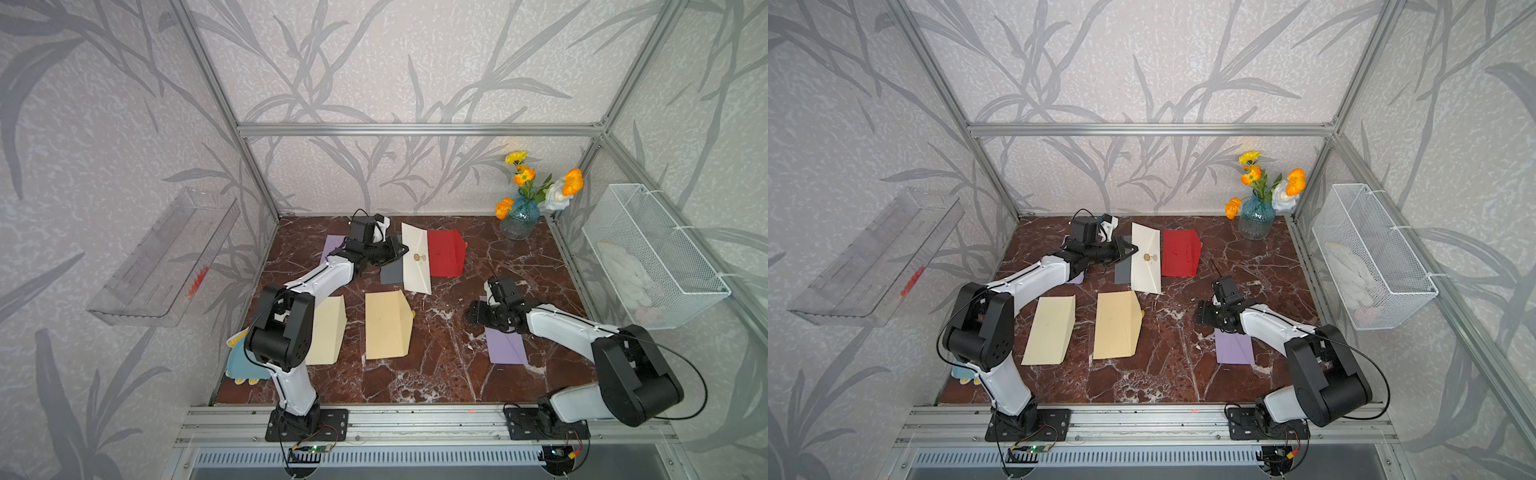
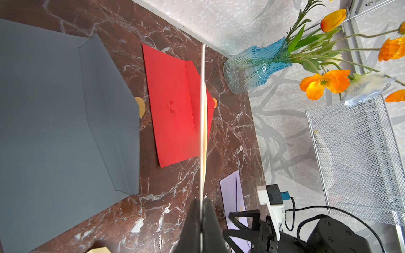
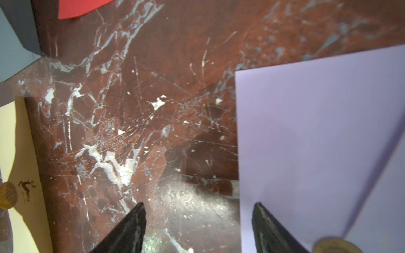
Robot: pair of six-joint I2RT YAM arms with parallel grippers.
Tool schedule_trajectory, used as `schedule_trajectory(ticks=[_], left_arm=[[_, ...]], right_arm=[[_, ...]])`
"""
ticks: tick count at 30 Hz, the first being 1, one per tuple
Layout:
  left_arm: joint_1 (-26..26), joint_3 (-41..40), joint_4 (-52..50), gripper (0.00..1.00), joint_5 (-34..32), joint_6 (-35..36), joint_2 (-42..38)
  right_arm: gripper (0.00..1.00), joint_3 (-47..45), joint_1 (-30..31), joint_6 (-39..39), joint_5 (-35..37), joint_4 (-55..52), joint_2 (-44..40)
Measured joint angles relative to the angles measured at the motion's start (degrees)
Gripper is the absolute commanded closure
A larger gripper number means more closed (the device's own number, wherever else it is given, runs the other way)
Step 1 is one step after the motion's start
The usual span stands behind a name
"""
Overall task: Open the envelope
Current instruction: Move the envelope to the center of the board, then adjust the envelope.
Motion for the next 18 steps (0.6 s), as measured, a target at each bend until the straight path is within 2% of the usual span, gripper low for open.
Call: schedule_trajectory(ticks=[10, 18], left_arm=[[0.0, -0.2, 0.6, 1.00, 1.4, -0.2, -0.1], [0.2, -5.0, 2.4, 1.00, 2.0, -0.3, -3.7]], right_arm=[[0.23, 1.1, -0.5, -0.3, -3.7, 1.0, -1.2], [0.24, 12.3, 2.0, -1.7, -6.1, 4.2, -0.3]])
